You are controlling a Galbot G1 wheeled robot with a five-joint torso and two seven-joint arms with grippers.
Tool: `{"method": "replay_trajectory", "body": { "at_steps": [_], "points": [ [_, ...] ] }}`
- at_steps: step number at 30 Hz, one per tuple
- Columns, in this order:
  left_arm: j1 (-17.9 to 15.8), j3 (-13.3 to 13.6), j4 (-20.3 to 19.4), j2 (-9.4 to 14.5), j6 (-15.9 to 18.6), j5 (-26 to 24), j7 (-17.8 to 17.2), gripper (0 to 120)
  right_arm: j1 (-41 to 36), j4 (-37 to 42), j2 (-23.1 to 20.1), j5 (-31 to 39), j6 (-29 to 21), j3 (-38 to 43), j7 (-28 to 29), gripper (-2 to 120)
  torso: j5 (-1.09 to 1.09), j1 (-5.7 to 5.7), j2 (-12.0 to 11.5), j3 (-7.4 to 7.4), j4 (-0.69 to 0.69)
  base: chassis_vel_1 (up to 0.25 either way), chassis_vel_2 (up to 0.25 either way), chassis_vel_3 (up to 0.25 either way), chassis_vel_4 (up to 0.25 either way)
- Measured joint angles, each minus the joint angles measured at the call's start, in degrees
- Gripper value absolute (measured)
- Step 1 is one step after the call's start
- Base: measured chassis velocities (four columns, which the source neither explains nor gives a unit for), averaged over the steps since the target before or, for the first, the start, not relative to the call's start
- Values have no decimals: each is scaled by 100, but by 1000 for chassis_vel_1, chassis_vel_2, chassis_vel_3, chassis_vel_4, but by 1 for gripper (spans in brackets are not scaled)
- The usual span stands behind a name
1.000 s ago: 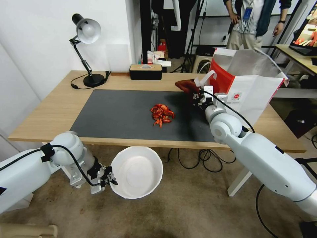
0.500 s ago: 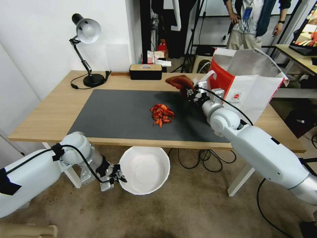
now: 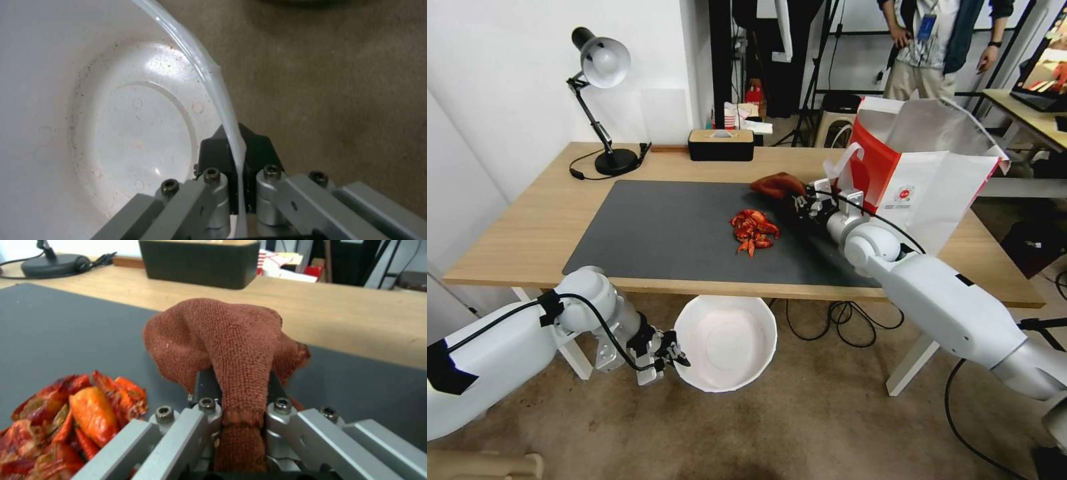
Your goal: Sweep shrimp from table into container with towel, then put container into takeout bag.
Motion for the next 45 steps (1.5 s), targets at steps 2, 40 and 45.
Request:
{"method": "replay_trajectory", "body": {
  "at_steps": [2, 40, 45],
  "points": [
    [-92, 89, 11, -40, -1, 4, -10, 0, -54, -34, 27, 60, -1, -44, -114, 4, 0, 1, 0, 0, 0, 0, 0, 0, 0],
    [-924, 1000, 646, -654, 146, 50, -284, 0, -787, 1639, -1027, 447, -197, -343, 11, 4, 0, 0, 1, -1, 0, 0, 0, 0, 0],
    [-934, 978, 767, -649, 145, 48, -318, 0, -968, 1983, -1272, 444, -206, -333, 12, 4, 1, 0, 1, 0, 0, 0, 0, 0, 0]
  ]
}}
